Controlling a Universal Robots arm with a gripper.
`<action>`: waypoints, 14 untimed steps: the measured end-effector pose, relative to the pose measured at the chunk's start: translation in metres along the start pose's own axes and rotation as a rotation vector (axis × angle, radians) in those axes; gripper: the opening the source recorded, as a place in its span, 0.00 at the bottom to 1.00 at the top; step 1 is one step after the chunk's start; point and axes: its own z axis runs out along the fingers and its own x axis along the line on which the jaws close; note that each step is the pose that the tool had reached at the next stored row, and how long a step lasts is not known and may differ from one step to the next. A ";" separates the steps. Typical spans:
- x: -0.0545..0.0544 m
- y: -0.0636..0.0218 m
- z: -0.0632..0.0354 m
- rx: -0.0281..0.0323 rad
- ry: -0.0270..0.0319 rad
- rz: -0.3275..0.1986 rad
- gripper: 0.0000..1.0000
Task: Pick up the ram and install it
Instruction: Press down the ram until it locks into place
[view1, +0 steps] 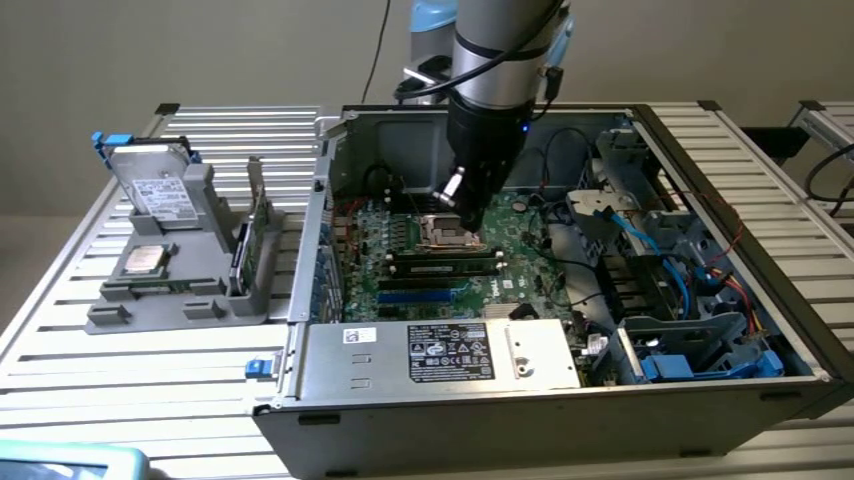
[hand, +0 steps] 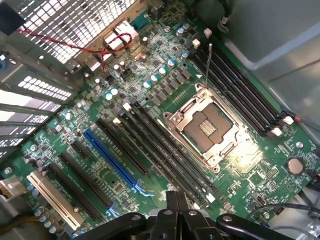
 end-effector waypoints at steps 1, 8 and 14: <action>0.000 0.0000 0.0002 0.0006 -0.0007 0.017 0.11; 0.000 -0.0001 0.0014 0.0052 -0.0054 0.137 0.11; 0.000 -0.0001 0.0017 0.0090 -0.0096 0.238 0.11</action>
